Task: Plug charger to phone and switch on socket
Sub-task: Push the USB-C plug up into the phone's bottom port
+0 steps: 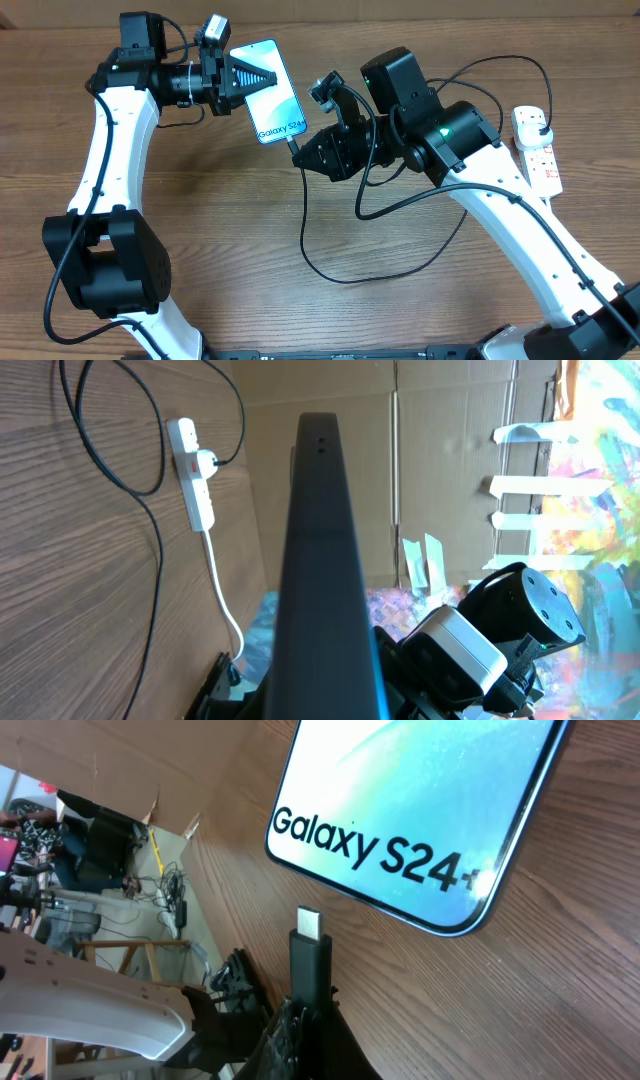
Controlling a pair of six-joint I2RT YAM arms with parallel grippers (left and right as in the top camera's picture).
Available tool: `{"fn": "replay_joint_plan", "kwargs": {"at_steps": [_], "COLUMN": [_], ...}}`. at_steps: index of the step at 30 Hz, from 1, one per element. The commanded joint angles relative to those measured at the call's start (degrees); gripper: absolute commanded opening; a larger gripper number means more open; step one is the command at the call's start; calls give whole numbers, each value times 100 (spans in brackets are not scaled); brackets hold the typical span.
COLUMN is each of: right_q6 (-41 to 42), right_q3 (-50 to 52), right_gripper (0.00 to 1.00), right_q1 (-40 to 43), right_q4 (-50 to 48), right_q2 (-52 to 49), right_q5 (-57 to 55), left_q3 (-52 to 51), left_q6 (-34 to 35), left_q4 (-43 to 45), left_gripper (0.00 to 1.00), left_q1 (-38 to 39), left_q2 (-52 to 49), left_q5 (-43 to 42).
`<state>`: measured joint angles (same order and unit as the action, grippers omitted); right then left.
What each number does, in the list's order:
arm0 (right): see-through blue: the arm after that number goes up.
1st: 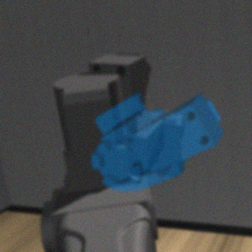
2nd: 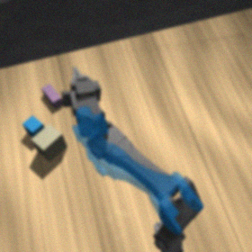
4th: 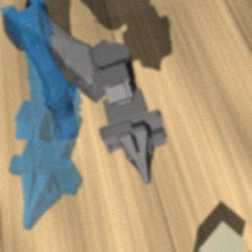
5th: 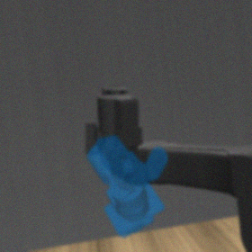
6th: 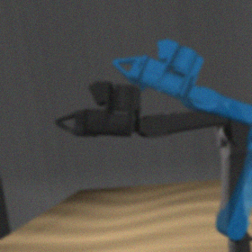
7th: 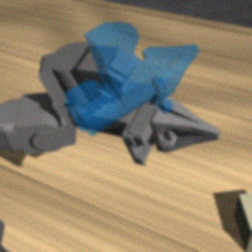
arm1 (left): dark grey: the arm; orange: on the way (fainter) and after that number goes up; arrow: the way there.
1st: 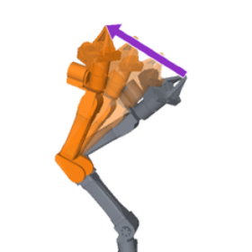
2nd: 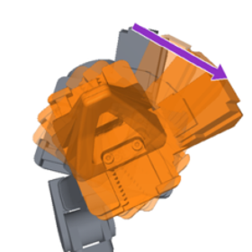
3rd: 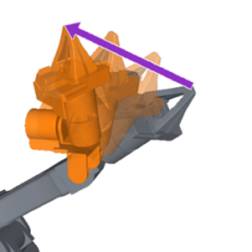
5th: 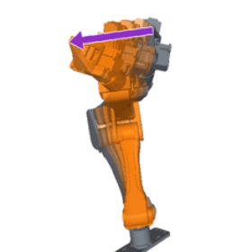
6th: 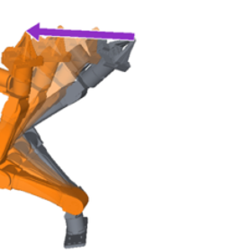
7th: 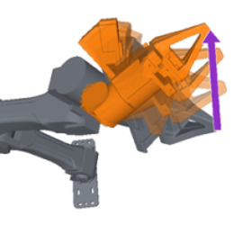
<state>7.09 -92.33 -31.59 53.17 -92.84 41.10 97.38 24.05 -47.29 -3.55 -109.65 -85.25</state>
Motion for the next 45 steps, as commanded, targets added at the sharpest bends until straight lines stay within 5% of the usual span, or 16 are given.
{"fn": "replay_joint_plan", "kwargs": {"at_steps": [1, 16, 45], "right_q6": [173, 931, 1073], "right_q3": [2, 4, 9], "right_gripper": [4, 4, 4], "right_q1": [-33, -210, -227], "right_q4": [-35, 7, 26], "right_q2": [144, 142, 138], "right_q5": [-17, -490, -570], "left_q3": [24, 24, 24], "left_q6": [92, 195, 192], "left_q4": [-7, -2, -2], "left_gripper": [4, 4, 4], "left_q1": [26, 26, 186], "left_q2": [24, 24, 24], "left_q5": [-160, -153, -133]}}
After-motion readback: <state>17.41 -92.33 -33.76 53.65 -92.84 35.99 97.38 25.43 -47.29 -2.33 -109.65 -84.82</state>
